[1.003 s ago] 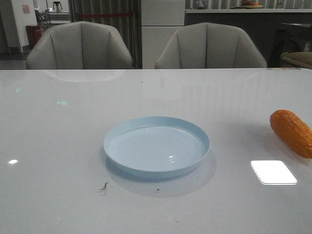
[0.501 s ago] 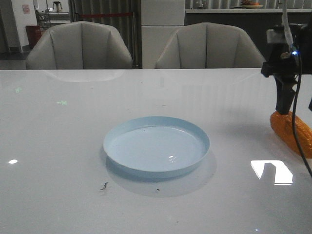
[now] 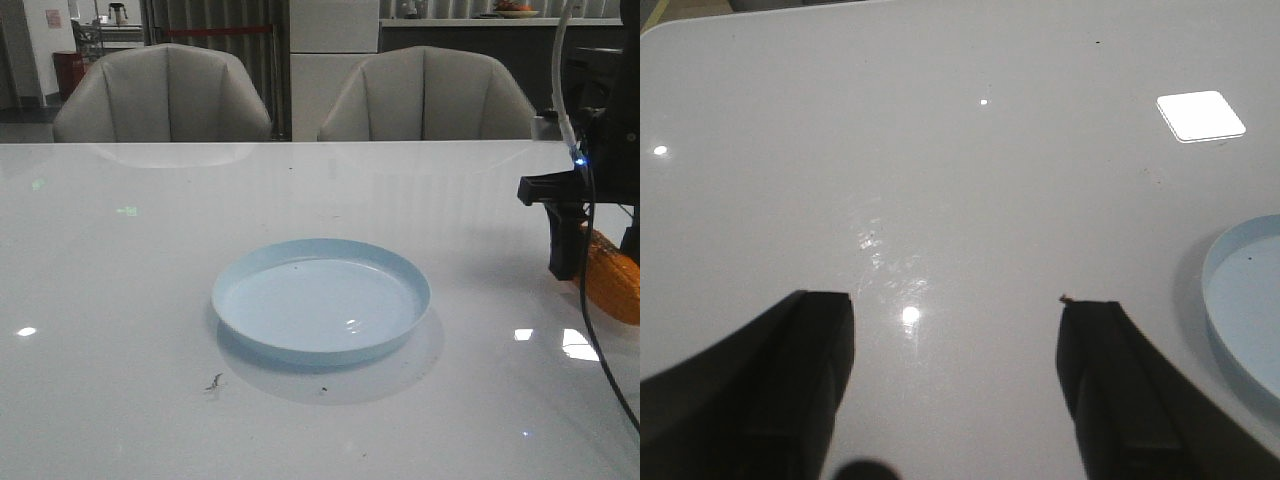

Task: Place corn on plate with both arms
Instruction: 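Lower the right gripper and grasp the orange corn cob, then carry the corn with the right gripper over the plate and lower it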

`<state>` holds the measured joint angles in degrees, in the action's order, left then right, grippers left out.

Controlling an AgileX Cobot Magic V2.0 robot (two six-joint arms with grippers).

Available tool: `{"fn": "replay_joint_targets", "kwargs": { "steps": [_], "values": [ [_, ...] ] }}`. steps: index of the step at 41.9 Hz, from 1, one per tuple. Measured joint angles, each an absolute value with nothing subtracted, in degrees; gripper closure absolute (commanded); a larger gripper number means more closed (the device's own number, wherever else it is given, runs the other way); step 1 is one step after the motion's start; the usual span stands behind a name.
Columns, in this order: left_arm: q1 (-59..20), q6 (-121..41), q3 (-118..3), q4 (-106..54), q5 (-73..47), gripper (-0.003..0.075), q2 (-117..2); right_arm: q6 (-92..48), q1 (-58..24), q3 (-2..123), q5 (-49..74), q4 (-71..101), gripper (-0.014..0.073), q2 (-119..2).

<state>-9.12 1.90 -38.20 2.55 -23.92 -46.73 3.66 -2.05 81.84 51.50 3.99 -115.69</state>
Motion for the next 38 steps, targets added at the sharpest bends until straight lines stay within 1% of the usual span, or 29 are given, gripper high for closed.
{"fn": "replay_joint_targets", "kwargs": {
  "steps": [5, 11, 19, 24, 28, 38],
  "values": [
    [-9.1, 1.9, -38.2, 2.5, -23.9, 0.023, -46.7, 3.7, -2.1, 82.1, 51.5, 4.0, 0.0251, -116.0],
    [-9.1, 1.9, -38.2, 2.5, -23.9, 0.023, -46.7, 3.2, -2.3, 85.1, 52.7, 4.0, 0.0253, -116.3],
    [-9.1, 1.9, -38.2, 2.5, -23.9, 0.023, -46.7, 1.0, -5.5, 96.3, 57.6, 4.0, 0.0253, -116.3],
    [-9.1, 1.9, -38.2, 2.5, -23.9, 0.023, -46.7, 0.0, -9.9, 103.1, 60.1, 4.0, 0.0253, -116.3],
    [-9.1, 1.9, -38.2, 2.5, -23.9, 0.023, -46.7, 0.0, -15.1, 107.0, 61.1, 4.0, 0.0253, -116.3],
    [-9.1, 1.9, -38.2, 2.5, -23.9, 0.023, -46.7, 0.0, -27.7, 108.1, 62.1, 4.2, 0.0253, -118.6]
  ]
}}
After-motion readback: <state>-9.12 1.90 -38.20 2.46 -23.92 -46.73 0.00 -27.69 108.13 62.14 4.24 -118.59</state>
